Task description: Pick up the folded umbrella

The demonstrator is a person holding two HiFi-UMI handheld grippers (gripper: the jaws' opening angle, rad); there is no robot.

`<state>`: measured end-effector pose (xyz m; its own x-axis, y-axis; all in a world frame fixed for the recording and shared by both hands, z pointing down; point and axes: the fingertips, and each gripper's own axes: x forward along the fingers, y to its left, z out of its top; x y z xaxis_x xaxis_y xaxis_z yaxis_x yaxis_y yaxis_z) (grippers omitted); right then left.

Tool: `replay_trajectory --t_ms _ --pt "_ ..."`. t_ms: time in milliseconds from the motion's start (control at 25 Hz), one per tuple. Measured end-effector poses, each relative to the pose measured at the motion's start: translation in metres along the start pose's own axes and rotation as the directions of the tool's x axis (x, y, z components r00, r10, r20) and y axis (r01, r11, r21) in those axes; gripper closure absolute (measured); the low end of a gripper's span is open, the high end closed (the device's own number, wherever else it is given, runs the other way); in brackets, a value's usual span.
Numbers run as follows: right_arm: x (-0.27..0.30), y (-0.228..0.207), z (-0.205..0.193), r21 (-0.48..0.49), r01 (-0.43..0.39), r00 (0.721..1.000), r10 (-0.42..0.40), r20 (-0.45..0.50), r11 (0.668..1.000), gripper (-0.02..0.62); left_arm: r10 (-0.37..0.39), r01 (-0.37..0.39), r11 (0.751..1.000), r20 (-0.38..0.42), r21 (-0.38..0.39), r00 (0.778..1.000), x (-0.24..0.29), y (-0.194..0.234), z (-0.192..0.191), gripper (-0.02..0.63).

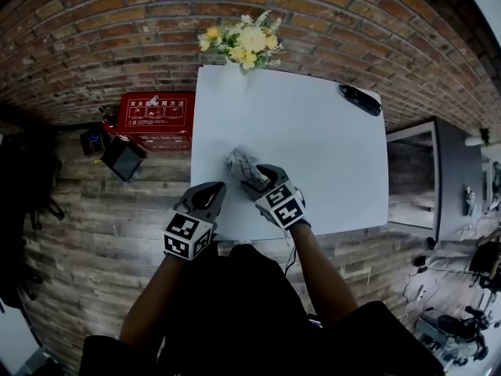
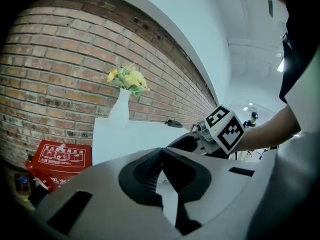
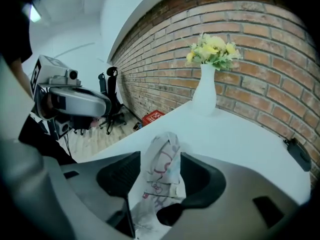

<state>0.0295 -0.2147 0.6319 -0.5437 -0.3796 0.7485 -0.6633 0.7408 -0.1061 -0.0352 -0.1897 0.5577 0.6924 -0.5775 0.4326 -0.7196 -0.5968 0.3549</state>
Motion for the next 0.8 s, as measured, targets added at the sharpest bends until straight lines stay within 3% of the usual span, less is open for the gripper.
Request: replay_trajectory --t_ms 320,800 --pt "0.026 -0.002 -0.012 -0.038 -0.022 0.992 0.017 -0.122 0.999 0.281 -0.013 0.013 1.0 -0.003 -0.009 1.0 0.004 0.012 0.001 0.592" --pt "0.055 -0.006 -0.03 0.014 -0.028 0.97 0.03 -0.241 1.0 0.249 -0.017 0.016 0.999 -0.015 -0.033 1.0 0.003 0.027 -0.002 0.592"
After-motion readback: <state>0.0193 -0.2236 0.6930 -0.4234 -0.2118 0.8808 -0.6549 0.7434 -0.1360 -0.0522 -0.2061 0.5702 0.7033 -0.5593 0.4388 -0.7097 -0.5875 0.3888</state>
